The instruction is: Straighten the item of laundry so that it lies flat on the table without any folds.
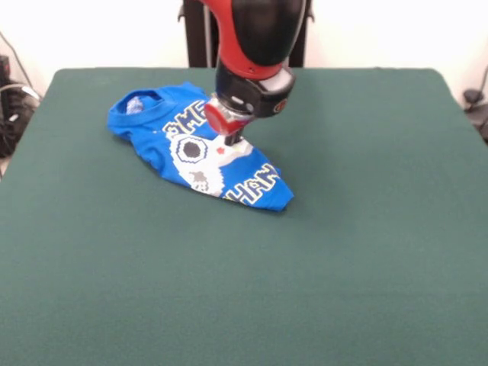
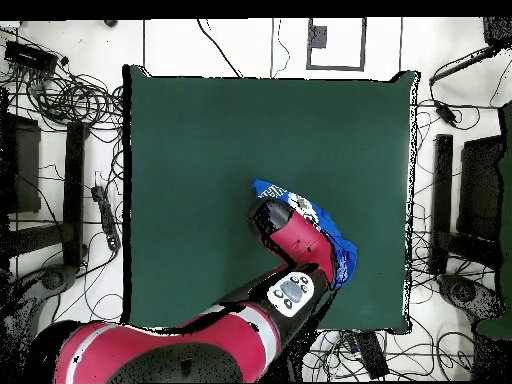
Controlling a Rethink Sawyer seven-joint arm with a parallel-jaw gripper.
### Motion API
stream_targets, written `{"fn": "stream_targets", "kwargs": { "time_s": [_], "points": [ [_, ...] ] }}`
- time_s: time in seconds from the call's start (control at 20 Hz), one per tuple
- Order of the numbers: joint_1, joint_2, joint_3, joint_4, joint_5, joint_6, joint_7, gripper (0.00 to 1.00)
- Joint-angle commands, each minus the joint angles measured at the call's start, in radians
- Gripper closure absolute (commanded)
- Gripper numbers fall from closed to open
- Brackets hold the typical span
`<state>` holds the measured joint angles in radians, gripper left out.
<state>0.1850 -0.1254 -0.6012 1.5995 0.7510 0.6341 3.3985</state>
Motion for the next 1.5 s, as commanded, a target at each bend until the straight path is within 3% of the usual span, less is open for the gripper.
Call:
{"fn": "stream_targets", "kwargs": {
  "time_s": [0.05,0.65,1.05,1.5],
  "points": [
    [0.019,0.005,0.035,-0.045,0.084,0.118,0.395,1.00],
    [-0.013,-0.123,0.050,0.060,0.036,0.100,0.269,1.00],
    [0.005,-0.098,0.059,0.027,0.036,0.105,0.328,1.00],
    [0.021,-0.007,0.068,-0.059,0.059,0.101,0.408,1.00]
  ]
}}
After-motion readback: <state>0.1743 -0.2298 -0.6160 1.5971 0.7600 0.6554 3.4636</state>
